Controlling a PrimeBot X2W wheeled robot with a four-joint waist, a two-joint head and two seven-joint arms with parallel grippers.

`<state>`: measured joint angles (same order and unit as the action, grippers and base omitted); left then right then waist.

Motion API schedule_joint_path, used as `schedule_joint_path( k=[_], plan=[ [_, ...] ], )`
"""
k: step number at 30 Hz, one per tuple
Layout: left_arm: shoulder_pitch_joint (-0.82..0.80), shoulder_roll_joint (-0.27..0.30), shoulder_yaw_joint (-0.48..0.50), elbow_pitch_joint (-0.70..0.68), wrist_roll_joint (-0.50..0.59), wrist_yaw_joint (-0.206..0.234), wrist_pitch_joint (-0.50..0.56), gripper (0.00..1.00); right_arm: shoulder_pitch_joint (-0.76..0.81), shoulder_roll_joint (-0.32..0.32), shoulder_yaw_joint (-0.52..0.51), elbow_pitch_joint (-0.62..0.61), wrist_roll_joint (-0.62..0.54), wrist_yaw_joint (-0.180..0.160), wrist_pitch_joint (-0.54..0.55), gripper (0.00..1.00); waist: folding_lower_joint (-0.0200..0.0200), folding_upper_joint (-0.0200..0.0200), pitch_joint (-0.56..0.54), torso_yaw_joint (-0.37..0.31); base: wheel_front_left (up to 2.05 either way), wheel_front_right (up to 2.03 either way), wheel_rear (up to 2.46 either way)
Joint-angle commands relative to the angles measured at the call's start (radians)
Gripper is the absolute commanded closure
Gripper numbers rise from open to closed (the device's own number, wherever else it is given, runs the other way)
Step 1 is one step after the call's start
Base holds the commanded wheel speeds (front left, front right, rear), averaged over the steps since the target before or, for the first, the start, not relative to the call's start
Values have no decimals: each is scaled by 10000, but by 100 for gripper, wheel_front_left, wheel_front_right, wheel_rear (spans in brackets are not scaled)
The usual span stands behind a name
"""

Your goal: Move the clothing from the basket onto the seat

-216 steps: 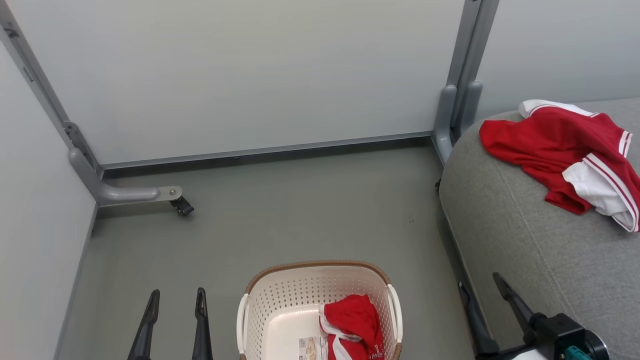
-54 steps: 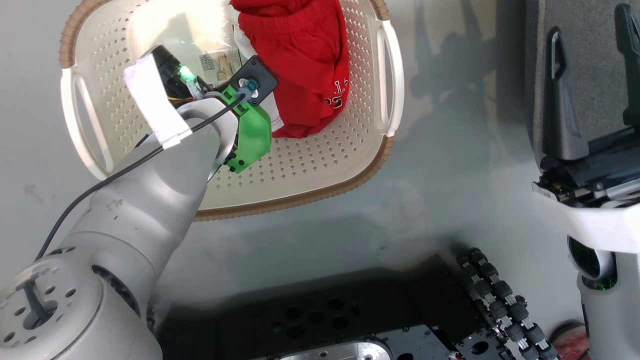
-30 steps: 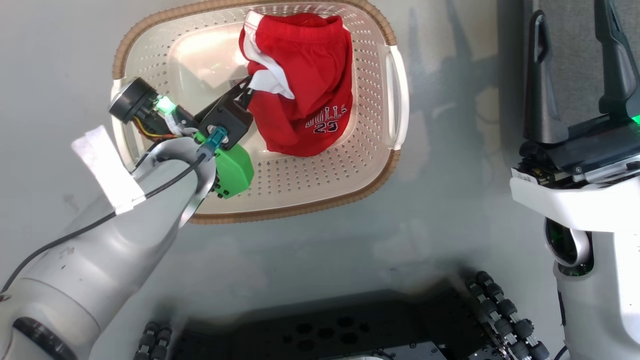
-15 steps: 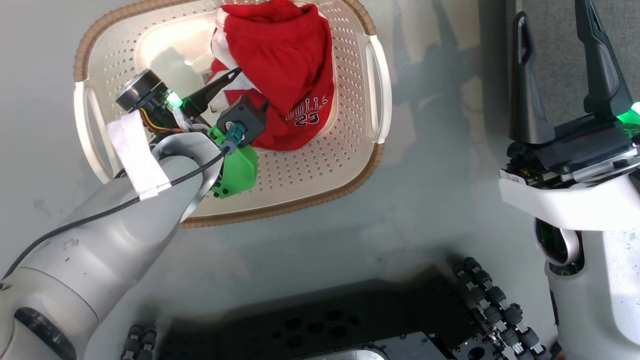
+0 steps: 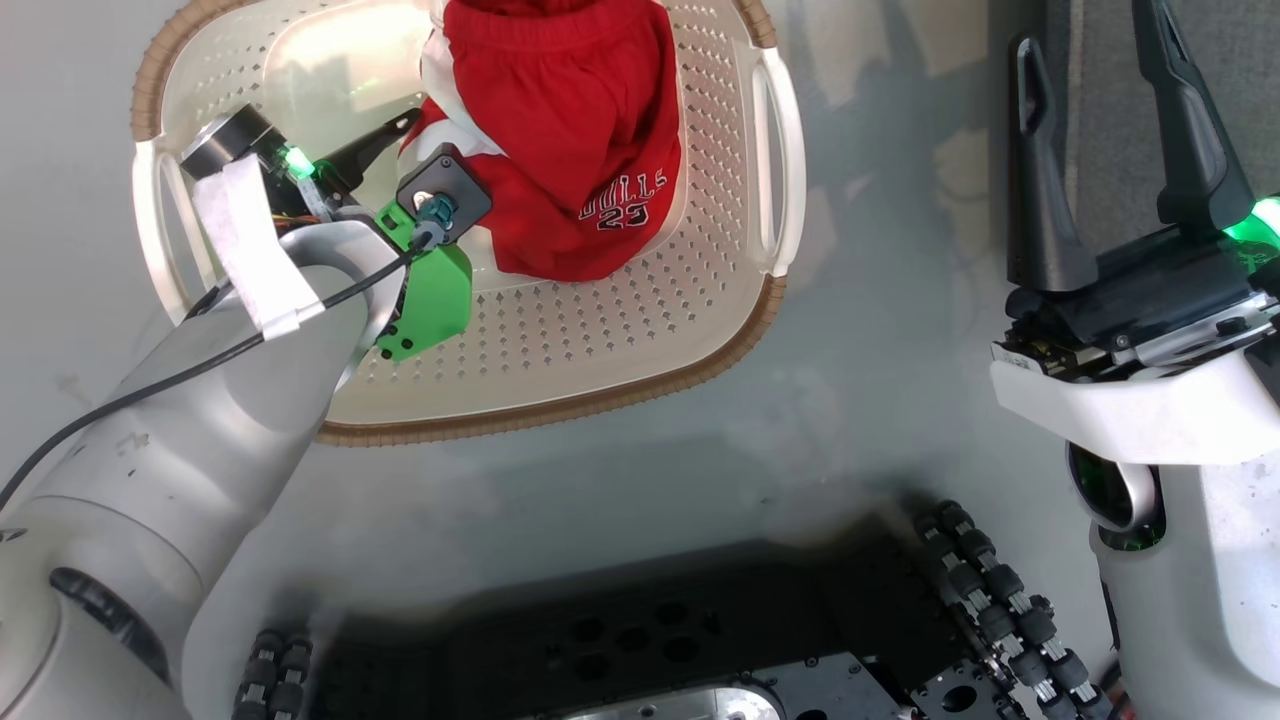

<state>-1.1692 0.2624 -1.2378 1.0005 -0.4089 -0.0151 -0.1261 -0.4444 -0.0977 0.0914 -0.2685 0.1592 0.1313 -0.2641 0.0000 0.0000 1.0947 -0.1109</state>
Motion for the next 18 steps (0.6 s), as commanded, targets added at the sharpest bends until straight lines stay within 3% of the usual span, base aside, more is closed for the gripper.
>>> schedule_joint_path(
  k=[1, 11, 16, 17, 18],
  plan=[
    [-155, -81, -19, 225, 81, -84, -75, 0, -21, -64, 25, 15, 29, -11, -5, 0, 0, 0, 51, 24, 0, 0, 0],
    [-413, -950, 300, 1562, -800, -986, -600, 0, 281, -203, 89, 17, -40, -11, -5, 0, 0, 0, 142, -37, 0, 0, 0],
    [-437, -1265, 314, 2016, -1240, -1129, -512, 0, 434, -260, 132, -1, -70, -11, -5, 0, 0, 0, 107, -118, 0, 0, 0],
    [-430, -1331, 303, 2081, -1313, -1156, -523, 39, 452, -271, 143, -17, -72, -11, -5, 0, 0, 0, 94, -138, 0, 0, 0],
    [-469, -1369, 293, 2124, -1357, -1150, -560, 95, 462, -276, 145, -28, -74, -11, -5, 0, 0, 0, 89, -148, 0, 0, 0]
  ],
)
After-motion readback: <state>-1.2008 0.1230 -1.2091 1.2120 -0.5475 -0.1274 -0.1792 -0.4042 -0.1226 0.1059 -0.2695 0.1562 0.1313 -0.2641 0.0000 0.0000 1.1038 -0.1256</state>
